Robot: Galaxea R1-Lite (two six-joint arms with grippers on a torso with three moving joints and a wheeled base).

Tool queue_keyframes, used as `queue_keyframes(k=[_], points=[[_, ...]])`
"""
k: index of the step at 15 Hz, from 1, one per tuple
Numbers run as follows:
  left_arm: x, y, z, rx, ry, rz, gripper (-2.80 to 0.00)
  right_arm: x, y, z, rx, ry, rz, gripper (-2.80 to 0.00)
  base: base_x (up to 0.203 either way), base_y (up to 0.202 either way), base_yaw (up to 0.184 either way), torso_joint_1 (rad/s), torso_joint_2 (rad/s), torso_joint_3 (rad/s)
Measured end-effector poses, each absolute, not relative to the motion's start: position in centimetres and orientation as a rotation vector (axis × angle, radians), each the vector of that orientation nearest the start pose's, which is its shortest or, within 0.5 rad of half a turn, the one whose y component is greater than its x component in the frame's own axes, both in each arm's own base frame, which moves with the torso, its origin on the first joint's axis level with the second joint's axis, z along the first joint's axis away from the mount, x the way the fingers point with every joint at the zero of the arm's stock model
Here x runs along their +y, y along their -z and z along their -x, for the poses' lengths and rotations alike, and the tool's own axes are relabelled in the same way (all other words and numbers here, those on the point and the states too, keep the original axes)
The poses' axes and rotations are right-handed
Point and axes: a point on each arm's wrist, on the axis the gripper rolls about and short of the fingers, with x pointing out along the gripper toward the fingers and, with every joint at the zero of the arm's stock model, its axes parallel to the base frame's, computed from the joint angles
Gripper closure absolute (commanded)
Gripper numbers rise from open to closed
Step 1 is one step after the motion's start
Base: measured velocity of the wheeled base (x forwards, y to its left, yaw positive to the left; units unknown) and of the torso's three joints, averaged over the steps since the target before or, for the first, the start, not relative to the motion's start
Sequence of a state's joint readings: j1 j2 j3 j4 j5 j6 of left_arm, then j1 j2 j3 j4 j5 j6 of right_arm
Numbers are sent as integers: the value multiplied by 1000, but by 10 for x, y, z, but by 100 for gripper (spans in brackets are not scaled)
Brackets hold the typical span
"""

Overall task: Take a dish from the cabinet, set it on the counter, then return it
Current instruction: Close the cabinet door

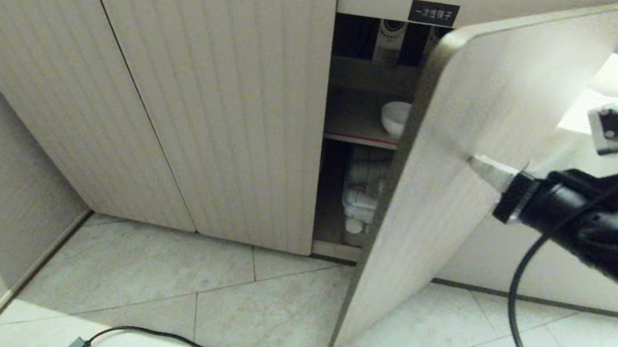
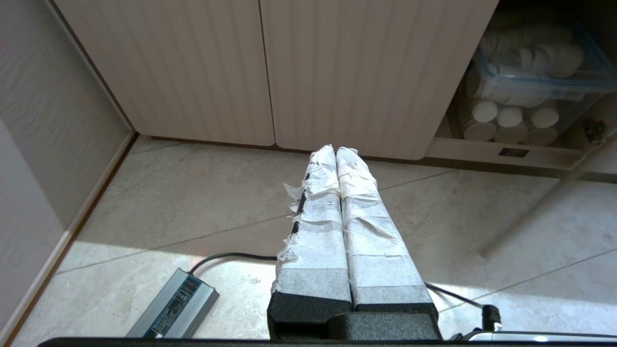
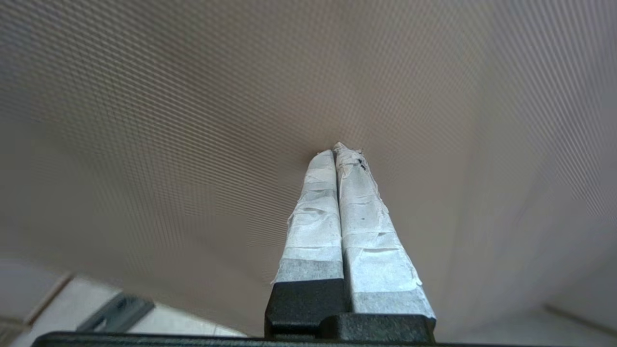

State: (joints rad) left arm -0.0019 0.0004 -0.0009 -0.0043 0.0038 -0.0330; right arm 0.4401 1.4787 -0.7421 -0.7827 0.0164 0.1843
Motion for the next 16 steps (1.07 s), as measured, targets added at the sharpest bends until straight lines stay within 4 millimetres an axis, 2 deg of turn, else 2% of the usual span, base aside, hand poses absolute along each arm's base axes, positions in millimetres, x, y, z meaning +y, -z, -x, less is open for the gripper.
queue_keyframes(k=[5,8,10,12,16], points=[[0,-76,23,-5,-3,33,0,139,-274,-298,-161,-373,-236,0,0,0,0,0,0,0],[0,-76,23,-5,-2,33,0,138,-283,-312,-255,-279,-272,0,0,0,0,0,0,0],[0,-76,23,-5,-2,33,0,128,-280,-306,-276,-255,-276,0,0,0,0,0,0,0],[0,-76,23,-5,-2,33,0,114,-276,-290,-278,-234,-271,0,0,0,0,0,0,0],[0,-76,23,-5,-3,33,0,89,-278,-247,-288,-208,-258,0,0,0,0,0,0,0]])
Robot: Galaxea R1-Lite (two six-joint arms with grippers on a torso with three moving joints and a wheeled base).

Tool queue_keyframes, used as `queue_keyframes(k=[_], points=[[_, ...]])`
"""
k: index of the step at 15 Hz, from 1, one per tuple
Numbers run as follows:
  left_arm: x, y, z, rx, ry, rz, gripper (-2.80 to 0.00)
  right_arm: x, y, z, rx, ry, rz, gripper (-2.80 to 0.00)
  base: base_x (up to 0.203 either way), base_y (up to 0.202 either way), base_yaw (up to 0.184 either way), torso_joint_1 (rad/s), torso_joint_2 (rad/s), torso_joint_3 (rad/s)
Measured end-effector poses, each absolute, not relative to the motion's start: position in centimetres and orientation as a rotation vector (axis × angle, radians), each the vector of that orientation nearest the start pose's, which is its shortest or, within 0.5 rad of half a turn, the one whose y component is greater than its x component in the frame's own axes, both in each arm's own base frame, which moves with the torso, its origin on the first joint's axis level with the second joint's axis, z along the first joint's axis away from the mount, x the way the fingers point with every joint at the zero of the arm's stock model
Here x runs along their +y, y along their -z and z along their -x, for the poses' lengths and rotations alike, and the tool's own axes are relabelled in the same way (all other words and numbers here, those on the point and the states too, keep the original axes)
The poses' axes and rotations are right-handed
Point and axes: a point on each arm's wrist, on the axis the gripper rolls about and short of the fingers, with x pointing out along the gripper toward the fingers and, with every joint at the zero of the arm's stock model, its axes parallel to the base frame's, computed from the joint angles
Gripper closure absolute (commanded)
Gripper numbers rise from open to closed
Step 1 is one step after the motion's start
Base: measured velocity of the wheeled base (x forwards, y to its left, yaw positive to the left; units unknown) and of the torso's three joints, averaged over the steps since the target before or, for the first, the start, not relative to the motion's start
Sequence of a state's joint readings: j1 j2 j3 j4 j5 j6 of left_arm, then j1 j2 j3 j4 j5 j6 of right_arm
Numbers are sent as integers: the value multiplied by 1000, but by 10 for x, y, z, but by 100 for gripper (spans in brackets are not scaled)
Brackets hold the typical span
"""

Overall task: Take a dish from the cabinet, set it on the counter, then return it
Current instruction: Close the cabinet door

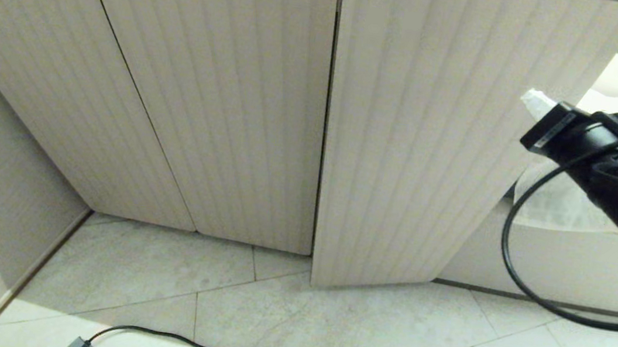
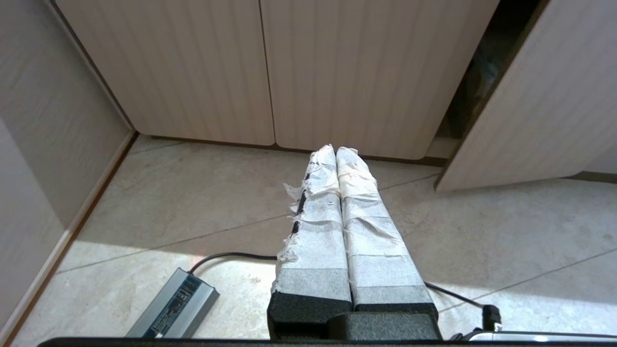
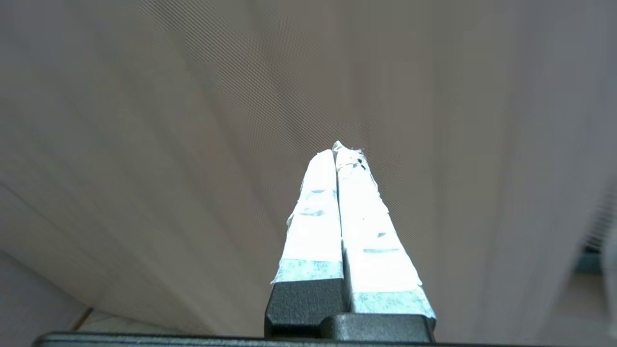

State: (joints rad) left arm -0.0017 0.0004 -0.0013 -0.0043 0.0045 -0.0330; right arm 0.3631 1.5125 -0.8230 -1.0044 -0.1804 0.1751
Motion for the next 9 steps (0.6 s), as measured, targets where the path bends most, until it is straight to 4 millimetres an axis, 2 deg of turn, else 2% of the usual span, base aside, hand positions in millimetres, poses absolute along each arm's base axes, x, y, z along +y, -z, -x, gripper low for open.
queue_keyframes(k=[4,9], points=[[0,-76,23,-5,-2,33,0,72,-278,-205,-307,-198,-246,0,0,0,0,0,0,0],[0,-76,23,-5,-3,33,0,49,-247,-146,-236,-186,-209,0,0,0,0,0,0,0]])
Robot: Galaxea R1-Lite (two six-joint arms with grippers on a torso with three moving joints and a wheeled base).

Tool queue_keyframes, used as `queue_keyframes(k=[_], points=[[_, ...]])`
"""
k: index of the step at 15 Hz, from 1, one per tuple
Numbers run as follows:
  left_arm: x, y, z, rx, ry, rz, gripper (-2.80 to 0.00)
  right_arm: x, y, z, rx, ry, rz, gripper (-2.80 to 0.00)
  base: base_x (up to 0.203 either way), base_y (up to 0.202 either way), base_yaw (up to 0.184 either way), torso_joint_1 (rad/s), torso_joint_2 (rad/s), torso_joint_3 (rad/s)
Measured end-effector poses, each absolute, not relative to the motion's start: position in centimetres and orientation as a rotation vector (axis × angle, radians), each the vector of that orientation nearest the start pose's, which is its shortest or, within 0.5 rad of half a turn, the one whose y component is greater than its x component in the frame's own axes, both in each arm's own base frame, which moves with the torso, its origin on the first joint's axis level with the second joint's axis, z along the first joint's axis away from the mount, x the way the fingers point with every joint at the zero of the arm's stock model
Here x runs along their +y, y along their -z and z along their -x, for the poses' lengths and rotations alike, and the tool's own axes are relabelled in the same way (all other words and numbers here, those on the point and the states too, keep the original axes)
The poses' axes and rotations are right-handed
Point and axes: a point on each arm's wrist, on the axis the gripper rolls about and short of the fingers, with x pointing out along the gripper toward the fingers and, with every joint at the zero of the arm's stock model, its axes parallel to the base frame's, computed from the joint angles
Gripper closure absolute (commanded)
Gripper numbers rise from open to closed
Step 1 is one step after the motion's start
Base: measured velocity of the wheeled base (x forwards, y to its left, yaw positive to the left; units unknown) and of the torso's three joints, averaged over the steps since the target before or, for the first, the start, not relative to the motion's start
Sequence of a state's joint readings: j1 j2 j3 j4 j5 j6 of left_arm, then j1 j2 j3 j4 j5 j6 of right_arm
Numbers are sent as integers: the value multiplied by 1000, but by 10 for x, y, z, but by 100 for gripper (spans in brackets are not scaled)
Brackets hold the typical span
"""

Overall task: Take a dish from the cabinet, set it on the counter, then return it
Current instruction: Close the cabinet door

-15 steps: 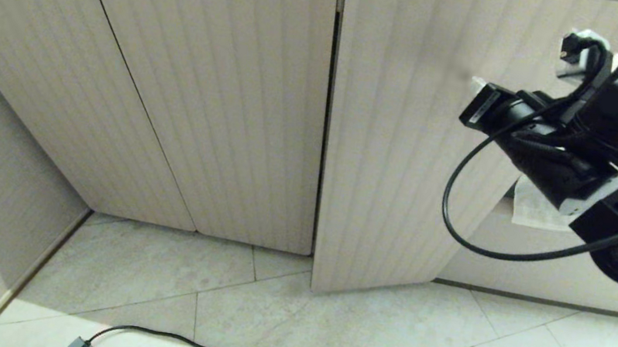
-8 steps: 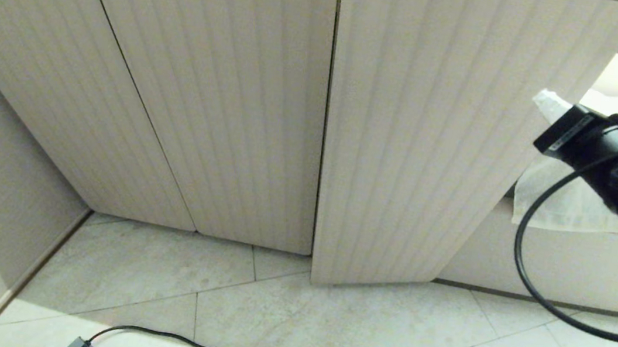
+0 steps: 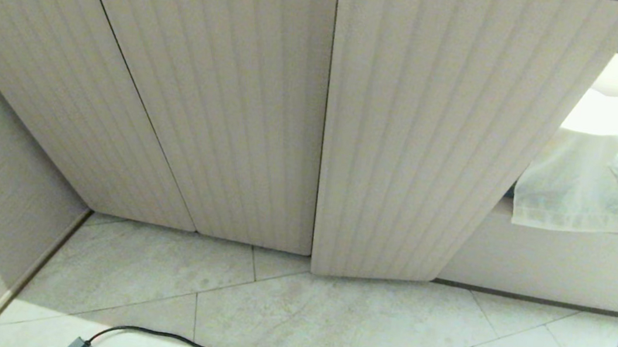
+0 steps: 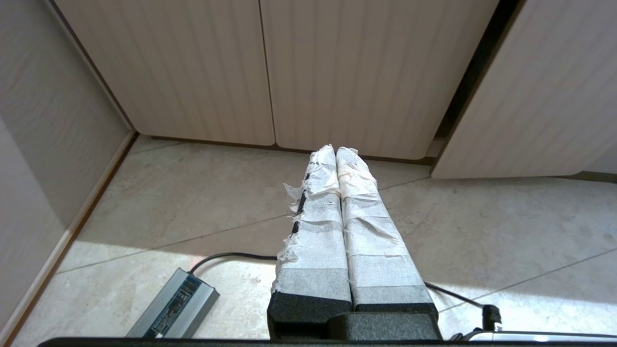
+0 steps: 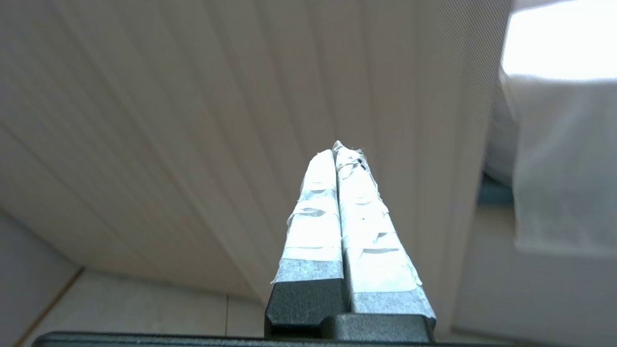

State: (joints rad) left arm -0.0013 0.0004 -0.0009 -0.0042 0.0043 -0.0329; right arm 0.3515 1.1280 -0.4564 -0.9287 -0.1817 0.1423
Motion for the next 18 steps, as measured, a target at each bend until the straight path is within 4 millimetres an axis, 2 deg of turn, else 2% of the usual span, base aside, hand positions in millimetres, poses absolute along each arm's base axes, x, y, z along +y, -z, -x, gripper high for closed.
queue_keyframes(k=[4,7,10,13,18], points=[[0,-76,23,-5,-2,33,0,35,-219,-106,-174,-181,-174,0,0,0,0,0,0,0],[0,-76,23,-4,-2,33,0,25,-181,-79,-112,-173,-102,0,0,0,0,0,0,0],[0,-76,23,-4,-4,33,0,16,-147,-62,-21,-147,-36,0,0,0,0,0,0,0],[0,-76,23,-5,-3,33,0,9,-128,-51,95,-74,16,0,0,0,0,0,0,0],[0,-76,23,-5,-3,33,0,-1,-100,-18,207,33,83,0,0,0,0,0,0,0]])
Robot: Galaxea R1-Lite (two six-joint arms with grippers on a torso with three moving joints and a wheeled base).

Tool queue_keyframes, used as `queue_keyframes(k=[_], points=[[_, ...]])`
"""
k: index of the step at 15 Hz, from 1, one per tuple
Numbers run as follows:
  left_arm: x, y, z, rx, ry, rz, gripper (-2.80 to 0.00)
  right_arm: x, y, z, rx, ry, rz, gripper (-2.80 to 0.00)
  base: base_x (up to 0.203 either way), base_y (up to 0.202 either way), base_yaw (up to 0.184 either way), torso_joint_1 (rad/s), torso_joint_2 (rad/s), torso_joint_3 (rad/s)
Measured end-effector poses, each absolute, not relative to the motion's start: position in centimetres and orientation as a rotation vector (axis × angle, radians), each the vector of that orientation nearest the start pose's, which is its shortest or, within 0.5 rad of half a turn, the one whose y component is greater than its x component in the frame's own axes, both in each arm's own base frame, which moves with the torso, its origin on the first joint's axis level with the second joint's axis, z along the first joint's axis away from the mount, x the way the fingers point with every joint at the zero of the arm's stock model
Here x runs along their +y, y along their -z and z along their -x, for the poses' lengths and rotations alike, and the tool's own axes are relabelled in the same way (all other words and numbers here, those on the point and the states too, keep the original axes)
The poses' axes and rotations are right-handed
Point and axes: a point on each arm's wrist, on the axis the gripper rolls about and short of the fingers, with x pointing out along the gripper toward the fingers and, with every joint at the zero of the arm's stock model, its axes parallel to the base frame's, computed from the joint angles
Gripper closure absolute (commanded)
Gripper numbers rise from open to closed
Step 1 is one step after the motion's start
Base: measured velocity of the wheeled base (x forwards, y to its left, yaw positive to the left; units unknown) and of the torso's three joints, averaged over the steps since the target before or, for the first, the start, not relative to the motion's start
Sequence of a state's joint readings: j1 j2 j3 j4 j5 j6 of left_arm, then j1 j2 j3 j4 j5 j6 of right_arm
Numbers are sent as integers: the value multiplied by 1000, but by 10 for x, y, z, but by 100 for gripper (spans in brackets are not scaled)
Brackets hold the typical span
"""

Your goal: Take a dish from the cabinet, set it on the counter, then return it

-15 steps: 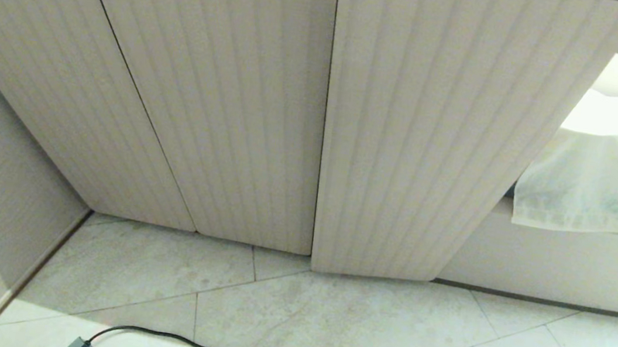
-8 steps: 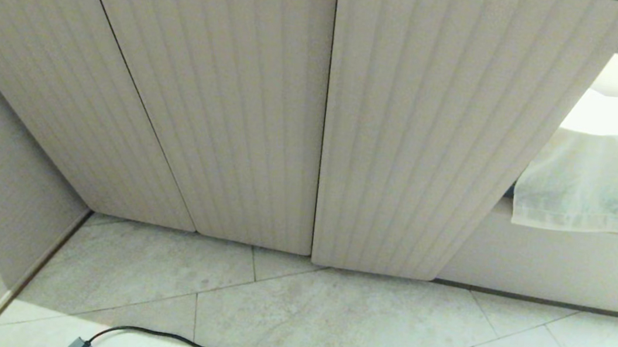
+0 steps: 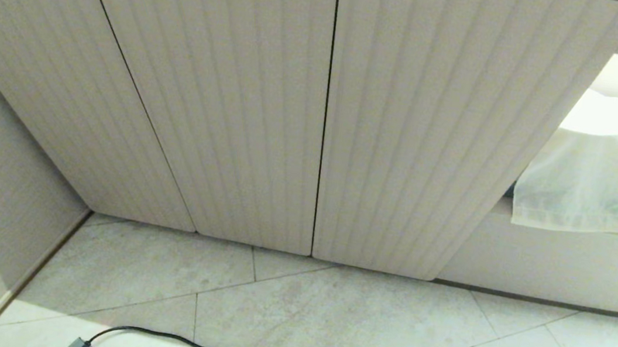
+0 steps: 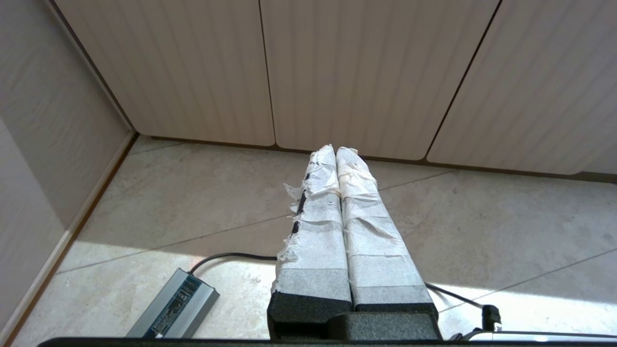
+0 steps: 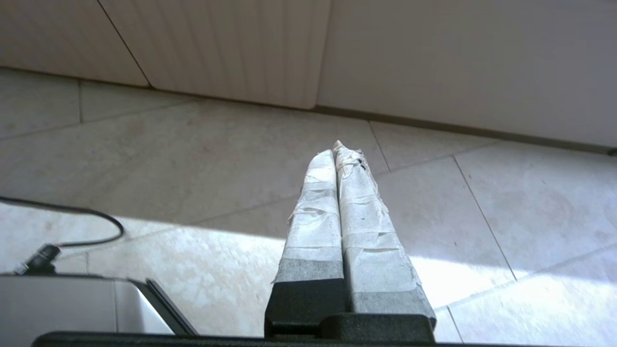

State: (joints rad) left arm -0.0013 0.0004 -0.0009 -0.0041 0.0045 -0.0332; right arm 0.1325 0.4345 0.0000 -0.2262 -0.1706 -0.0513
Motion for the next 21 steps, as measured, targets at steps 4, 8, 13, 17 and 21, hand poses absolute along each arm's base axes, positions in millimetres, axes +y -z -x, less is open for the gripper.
queue_keyframes(k=[4,8,13,17,21], points=[[0,-76,23,-5,-2,33,0,-2,-91,-5,183,4,75,0,0,0,0,0,0,0],[0,-76,23,-5,-2,33,0,-1,-81,3,226,41,63,0,0,0,0,0,0,0],[0,-76,23,-5,-2,33,0,0,-77,15,109,32,51,0,0,0,0,0,0,0],[0,-76,23,-4,-2,33,0,-1,-76,21,23,32,48,0,0,0,0,0,0,0],[0,-76,23,-5,-2,33,0,0,-75,23,5,30,31,0,0,0,0,0,0,0]])
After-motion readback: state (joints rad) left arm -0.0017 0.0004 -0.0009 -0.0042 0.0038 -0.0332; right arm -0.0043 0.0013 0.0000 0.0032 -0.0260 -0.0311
